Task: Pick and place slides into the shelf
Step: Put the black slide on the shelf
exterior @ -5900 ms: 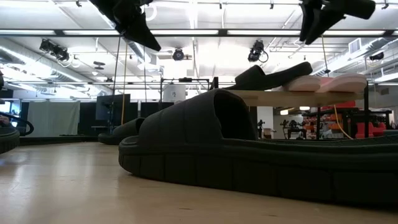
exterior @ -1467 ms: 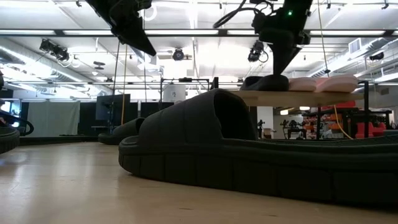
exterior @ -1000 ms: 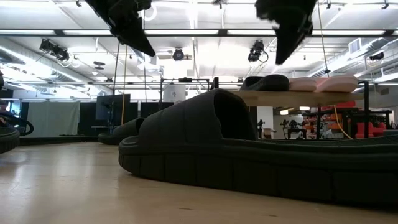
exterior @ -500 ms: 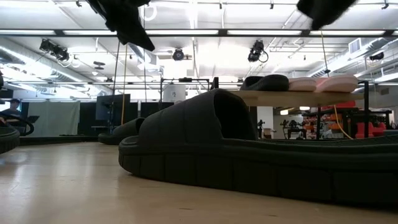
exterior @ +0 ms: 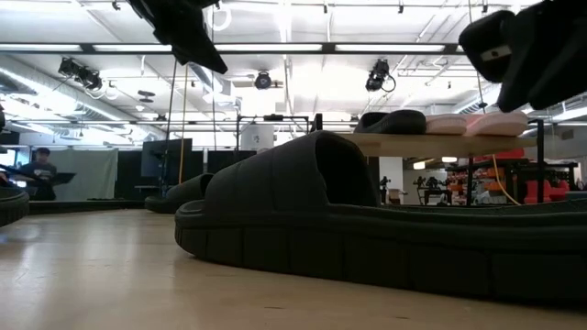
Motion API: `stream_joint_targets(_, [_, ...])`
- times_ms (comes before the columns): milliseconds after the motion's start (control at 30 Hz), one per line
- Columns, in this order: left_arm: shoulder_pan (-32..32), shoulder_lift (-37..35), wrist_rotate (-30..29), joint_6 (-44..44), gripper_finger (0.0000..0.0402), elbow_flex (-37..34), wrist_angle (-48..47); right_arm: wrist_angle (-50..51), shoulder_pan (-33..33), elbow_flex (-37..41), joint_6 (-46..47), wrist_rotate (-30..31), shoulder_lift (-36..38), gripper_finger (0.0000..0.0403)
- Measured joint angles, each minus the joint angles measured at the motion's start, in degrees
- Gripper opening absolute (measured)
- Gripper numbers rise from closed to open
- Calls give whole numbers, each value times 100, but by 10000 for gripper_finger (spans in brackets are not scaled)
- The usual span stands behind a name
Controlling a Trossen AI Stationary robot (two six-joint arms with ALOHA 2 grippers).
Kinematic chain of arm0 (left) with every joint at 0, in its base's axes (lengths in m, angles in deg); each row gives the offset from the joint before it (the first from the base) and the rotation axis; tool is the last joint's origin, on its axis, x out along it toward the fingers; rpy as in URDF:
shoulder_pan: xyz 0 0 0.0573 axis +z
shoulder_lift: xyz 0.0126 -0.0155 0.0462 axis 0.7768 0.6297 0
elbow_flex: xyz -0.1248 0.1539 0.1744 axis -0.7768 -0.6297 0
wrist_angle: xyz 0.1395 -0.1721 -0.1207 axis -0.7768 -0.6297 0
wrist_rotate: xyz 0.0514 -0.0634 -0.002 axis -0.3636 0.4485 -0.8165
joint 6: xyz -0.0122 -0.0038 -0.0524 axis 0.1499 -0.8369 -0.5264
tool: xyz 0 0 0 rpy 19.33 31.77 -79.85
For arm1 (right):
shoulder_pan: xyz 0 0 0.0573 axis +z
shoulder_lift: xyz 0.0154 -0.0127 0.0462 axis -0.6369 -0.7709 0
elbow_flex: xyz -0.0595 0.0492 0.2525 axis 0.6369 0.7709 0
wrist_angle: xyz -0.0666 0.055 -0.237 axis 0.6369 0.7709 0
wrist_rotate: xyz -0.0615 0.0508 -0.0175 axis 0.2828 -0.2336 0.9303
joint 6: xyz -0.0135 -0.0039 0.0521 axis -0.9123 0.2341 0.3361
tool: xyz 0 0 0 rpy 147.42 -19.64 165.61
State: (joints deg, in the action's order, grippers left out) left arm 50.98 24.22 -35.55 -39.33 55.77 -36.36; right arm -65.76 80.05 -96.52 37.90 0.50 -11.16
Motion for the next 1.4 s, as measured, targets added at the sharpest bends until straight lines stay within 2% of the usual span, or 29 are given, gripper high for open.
stream_joint_targets(200, [4, 1, 0, 4, 22, 0, 27, -97, -1, -151, -608, 20, -278, 97])
stream_joint_targets(367, [2, 6, 3, 2, 17, 0, 58, -232, -77, -238, -657, 369, -450, 97])
stream_joint_targets(533, [-158, 284, 475, 134, 24, -8, 0, -483, -189, -243, -587, 450, -681, 96])
stream_joint_targets(733, [-777, 1204, 672, -329, 52, -4, 307, -417, -340, -243, 308, 454, -890, 96])
stream_joint_targets(867, [-1329, 1830, 669, -560, 70, -4, 826, -416, -337, -243, 539, 478, -837, 96])
stream_joint_targets(967, [-1720, 2125, 677, -747, 88, -4, 1395, -434, -336, -243, 520, 559, -756, 96])
stream_joint_targets(1067, [-2012, 2237, 680, -806, 111, -4, 1704, -427, -334, -243, 900, 563, -728, 96])
stream_joint_targets(1233, [-2305, 2271, 768, -2087, 156, -4, 1946, -426, -342, -243, 1103, 591, -721, 96])
stream_joint_targets(1400, [-2404, 2297, 1010, -2984, 192, -3, 2316, -431, -365, -243, 1994, 619, -721, 96])
